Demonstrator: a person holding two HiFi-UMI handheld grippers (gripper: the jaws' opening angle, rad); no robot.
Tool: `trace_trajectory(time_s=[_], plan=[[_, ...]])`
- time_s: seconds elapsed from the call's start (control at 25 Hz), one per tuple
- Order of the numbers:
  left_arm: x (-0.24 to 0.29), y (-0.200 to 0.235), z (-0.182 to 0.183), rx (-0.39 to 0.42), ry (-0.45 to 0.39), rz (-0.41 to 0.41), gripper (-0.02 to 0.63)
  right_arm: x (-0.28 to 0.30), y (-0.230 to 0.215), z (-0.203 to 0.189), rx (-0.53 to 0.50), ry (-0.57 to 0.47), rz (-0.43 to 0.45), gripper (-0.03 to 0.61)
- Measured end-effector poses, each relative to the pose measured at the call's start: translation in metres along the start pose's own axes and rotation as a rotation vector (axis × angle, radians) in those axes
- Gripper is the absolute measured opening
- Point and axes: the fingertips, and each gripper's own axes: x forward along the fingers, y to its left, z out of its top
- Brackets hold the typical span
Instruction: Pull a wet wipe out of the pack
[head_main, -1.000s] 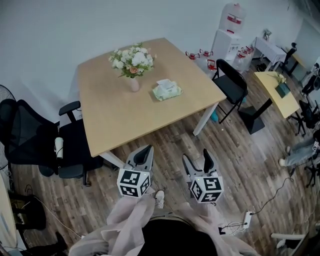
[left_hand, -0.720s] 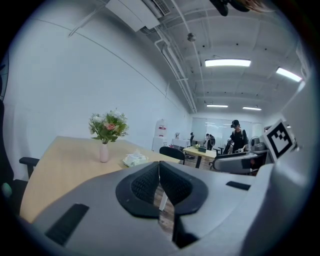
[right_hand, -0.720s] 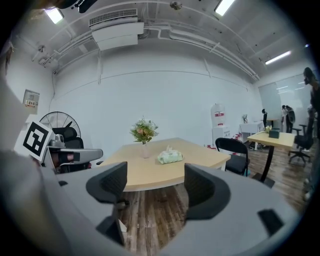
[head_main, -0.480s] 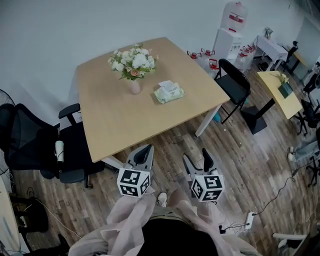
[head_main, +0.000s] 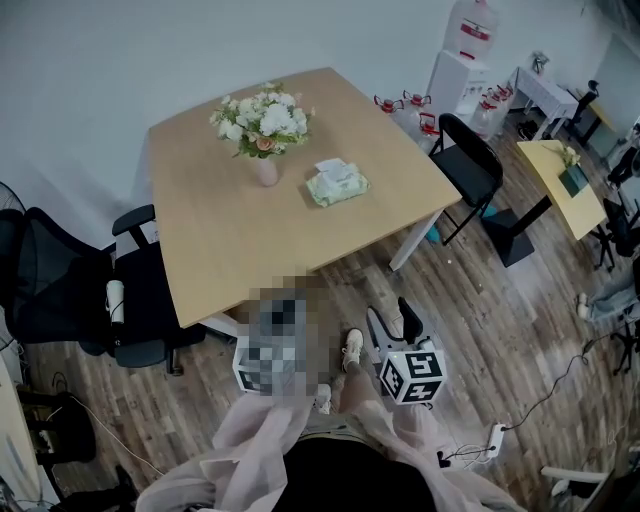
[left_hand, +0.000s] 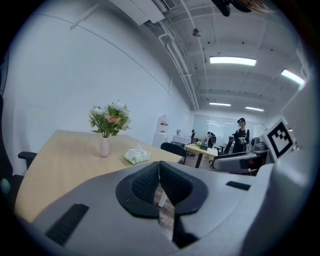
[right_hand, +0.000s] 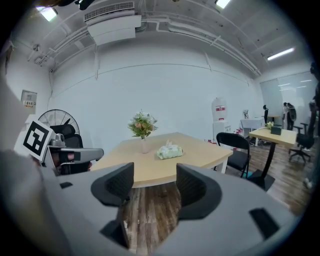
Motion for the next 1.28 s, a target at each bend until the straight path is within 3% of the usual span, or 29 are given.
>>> trace_trajectory(time_s=[0.6, 1.28], plan=[[0.097, 0.019, 0.025, -0.005, 0.002, 0.028, 0.012, 0.078, -0.065, 0.029, -0.005, 0.017, 0.012, 0.265], [0.186, 0.043, 0.059, -0.011, -0.015, 0.128, 0.012, 0.174, -0.12, 0.079, -0.028, 0.009, 0.125, 0.265]])
